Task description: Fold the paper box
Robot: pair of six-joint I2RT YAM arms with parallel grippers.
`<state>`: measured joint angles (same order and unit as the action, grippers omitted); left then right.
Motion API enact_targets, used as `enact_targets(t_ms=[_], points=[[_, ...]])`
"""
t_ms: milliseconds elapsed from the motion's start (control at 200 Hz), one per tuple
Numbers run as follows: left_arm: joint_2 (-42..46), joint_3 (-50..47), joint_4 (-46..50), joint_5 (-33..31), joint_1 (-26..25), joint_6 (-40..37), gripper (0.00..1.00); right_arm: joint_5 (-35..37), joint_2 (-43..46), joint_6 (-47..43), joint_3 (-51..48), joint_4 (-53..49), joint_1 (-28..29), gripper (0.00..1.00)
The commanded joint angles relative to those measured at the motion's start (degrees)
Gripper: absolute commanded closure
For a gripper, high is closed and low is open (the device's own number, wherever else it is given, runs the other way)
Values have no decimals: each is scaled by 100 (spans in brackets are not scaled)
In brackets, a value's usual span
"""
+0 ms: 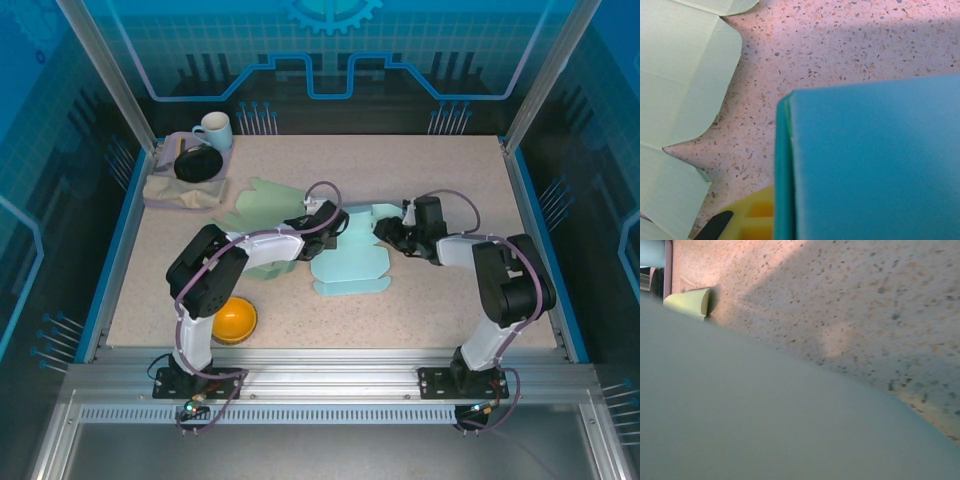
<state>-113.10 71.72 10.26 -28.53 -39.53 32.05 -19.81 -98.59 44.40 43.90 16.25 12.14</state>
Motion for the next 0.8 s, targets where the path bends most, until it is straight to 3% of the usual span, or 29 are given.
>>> enact_targets(t_ms=[0, 260, 510, 795], points=[[-182, 105, 201, 232, -37, 95, 100, -133, 212, -194, 71, 171, 203, 65], [-208, 131, 218, 313, -42, 166, 100, 23, 20, -340, 328, -269, 621, 64], [-195, 140, 283, 270, -33, 113, 100, 77, -45, -283, 370, -440, 659, 64], [-134, 52, 257, 225, 57, -18, 100, 763, 1306, -1960, 953, -2517, 455, 58]])
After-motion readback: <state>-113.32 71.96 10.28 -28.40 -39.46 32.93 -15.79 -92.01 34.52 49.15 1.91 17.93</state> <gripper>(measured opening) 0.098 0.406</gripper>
